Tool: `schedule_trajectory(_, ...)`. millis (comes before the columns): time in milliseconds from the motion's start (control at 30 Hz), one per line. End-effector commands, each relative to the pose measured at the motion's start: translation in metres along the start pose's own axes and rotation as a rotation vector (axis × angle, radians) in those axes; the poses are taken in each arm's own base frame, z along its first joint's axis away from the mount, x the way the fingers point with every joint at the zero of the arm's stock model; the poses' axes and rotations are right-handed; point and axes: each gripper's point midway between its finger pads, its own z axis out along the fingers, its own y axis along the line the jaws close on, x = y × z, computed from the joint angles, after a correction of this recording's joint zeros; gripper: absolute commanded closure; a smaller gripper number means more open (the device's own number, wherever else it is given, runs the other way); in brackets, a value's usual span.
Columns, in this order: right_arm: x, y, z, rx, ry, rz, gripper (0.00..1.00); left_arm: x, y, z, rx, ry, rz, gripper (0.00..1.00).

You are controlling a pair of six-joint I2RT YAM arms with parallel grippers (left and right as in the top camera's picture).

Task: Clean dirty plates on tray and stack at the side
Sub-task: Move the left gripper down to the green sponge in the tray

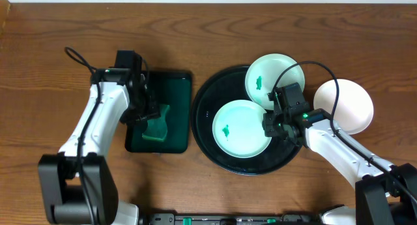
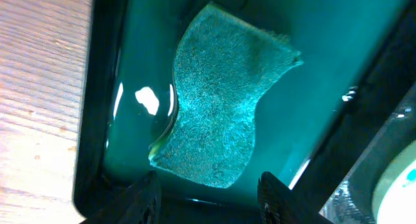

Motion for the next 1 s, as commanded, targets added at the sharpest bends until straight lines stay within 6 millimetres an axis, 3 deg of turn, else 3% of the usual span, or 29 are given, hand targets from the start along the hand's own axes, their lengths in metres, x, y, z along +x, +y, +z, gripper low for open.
schedule_trajectory(0,-0.006,0.001,-0.003,-0.008,-0.016,0.0,0.58,0.005,0.005,0.016,-0.029,0.054,0.03,0.51)
schedule_trajectory(267,-0.006,0.001,-0.003,-0.008,-0.016,0.0,0.59,-0.001,0.005,0.036,-0.034,0.077,0.067,0.5)
schedule_trajectory(433,-0.006,0.001,-0.003,-0.009,-0.017,0.0,0.58,-0.004,0.001,0.04,-0.023,0.07,0.097,0.59)
schedule_trajectory(967,-0.007,0.002,-0.003,-0.009,-0.019,-0.003,0.64,-0.001,-0.003,0.066,-0.011,0.028,0.133,0.57)
